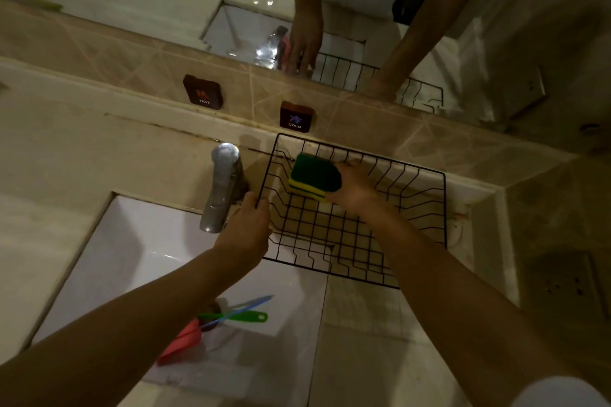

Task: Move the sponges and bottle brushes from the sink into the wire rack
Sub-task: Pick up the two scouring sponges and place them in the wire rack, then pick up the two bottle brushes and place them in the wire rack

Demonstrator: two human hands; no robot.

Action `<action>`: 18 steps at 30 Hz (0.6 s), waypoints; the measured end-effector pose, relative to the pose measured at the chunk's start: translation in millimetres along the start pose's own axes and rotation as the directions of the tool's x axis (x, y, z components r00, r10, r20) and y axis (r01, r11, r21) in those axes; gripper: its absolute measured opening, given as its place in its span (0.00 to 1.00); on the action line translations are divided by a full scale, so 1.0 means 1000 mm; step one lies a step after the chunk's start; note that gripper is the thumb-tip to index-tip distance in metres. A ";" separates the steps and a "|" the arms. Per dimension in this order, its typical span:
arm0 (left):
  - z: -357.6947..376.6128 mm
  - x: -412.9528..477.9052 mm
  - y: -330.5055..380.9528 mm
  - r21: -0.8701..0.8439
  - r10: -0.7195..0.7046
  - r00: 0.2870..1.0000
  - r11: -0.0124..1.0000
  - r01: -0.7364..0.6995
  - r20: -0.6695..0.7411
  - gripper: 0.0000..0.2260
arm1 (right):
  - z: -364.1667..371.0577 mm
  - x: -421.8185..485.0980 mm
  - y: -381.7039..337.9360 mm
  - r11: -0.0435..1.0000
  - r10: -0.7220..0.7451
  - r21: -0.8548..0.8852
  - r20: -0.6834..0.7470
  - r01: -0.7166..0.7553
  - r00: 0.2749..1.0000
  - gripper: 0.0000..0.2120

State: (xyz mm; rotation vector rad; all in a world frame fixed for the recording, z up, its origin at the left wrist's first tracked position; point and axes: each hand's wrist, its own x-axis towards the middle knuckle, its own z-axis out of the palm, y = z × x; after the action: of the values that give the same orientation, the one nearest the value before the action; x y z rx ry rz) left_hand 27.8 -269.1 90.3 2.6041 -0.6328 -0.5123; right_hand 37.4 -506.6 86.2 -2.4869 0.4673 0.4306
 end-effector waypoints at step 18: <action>-0.033 -0.073 -0.019 0.039 0.067 0.998 0.997 -0.066 -0.007 0.10 | 0.044 -0.114 -0.083 0.933 -0.337 0.159 0.062 0.324 0.939 0.03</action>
State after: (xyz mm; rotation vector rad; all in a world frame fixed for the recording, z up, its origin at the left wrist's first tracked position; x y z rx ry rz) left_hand -11.8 -207.7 127.6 2.6097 -0.7306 -0.4722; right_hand -38.2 -389.5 135.9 -2.3318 0.0367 0.3535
